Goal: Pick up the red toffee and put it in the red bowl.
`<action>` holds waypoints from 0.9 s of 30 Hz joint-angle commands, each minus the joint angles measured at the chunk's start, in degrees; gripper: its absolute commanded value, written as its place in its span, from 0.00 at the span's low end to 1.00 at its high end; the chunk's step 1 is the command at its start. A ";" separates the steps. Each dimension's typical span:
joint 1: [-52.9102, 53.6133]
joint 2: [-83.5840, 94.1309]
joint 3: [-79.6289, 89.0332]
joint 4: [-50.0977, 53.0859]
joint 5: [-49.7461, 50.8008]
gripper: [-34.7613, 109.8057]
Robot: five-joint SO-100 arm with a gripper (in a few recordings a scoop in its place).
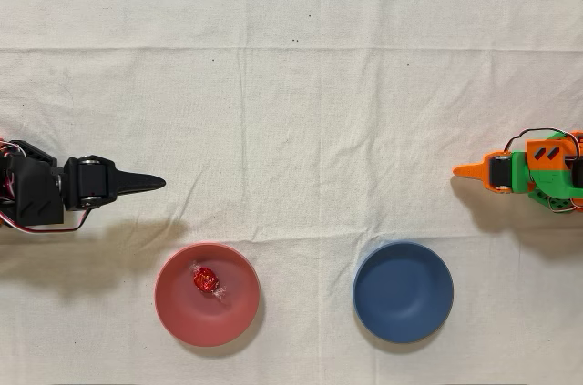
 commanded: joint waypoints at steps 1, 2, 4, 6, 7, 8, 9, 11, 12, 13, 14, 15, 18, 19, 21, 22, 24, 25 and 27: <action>-0.09 0.18 1.93 -2.55 0.44 0.24; -0.09 0.18 3.43 -3.52 1.32 0.24; -0.09 0.18 7.21 -5.80 2.46 0.24; -0.09 0.18 11.78 -8.88 3.78 0.24; -0.09 0.18 14.06 -10.02 4.22 0.24; -0.09 0.18 15.47 -9.84 3.96 0.24; -0.09 0.18 15.47 -7.91 4.31 0.24; -0.09 0.18 15.47 -5.98 4.75 0.24; -0.09 0.18 15.47 -5.62 4.66 0.24; -0.09 0.18 15.47 -4.92 4.13 0.24; -0.09 0.18 15.47 -3.69 3.43 0.24; -0.09 0.18 15.47 -2.46 2.72 0.24; 0.00 0.18 15.47 -0.26 3.08 0.24; 0.00 0.18 15.47 -0.26 3.08 0.24; 0.00 0.18 15.47 -0.26 2.99 0.24; 0.00 0.18 15.47 -0.26 2.72 0.24; 0.00 0.18 15.47 -0.26 2.90 0.24; 0.00 0.18 15.47 -0.26 2.99 0.24; 0.00 0.18 15.47 -0.26 2.72 0.25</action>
